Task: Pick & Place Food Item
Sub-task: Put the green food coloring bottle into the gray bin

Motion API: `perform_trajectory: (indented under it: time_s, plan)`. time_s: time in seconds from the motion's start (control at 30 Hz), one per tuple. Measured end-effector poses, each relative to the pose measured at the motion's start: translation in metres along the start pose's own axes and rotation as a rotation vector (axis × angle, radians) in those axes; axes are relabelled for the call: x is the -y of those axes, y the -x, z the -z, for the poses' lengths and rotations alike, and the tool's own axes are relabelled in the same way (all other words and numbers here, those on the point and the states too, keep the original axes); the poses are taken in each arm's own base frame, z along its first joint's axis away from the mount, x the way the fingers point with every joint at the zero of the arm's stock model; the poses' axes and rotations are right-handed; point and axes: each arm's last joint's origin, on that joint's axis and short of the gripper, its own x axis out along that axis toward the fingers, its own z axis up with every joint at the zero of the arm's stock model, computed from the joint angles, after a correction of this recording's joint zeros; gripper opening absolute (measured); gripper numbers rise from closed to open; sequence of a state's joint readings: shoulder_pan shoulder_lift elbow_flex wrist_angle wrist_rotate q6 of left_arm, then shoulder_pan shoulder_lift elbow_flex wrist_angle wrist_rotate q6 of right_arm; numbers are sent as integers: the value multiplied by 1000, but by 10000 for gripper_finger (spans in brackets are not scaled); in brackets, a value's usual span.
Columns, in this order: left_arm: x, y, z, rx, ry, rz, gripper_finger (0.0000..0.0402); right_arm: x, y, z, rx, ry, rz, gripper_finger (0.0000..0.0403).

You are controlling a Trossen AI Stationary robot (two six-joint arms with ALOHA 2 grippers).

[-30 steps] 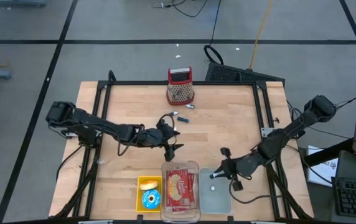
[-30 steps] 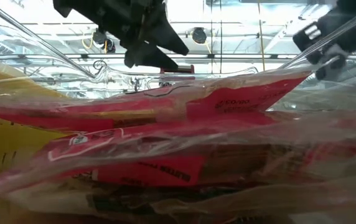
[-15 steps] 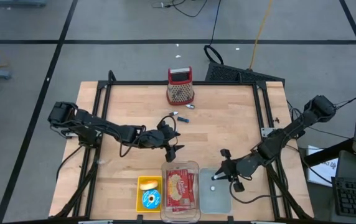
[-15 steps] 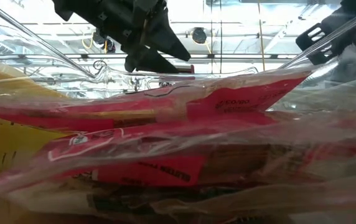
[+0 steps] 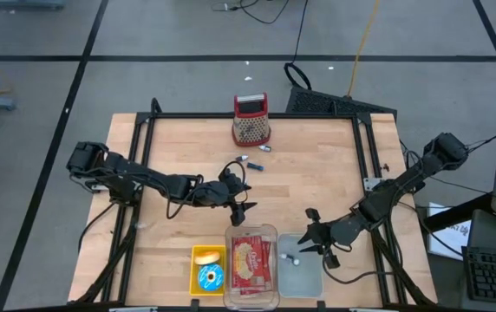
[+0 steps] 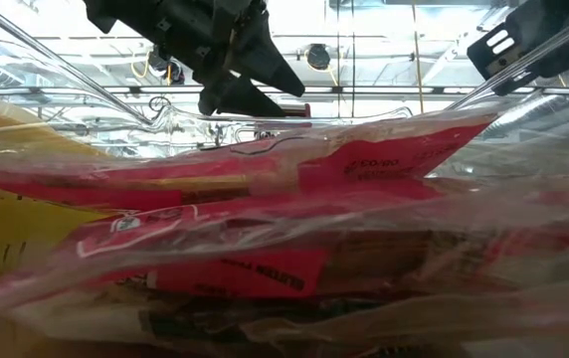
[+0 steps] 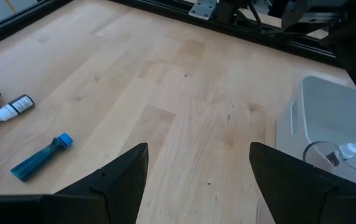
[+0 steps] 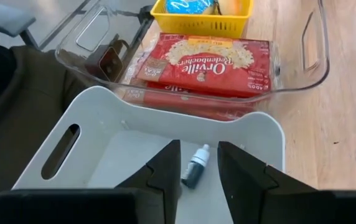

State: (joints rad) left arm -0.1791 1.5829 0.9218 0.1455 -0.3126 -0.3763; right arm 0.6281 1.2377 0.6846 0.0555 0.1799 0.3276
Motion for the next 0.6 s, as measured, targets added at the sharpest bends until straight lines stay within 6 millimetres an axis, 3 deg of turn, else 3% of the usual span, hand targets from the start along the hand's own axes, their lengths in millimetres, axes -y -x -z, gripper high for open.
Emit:
perform_trajectory:
  time_s: [0.37,0.6]
  plan:
    - [-2,0,1,-5,0,-22,283,4,13,-10,65,14,-3,93]
    - [-21,-3,6,-65,124,-190,282,9,30,-21,145,14,-4,89]
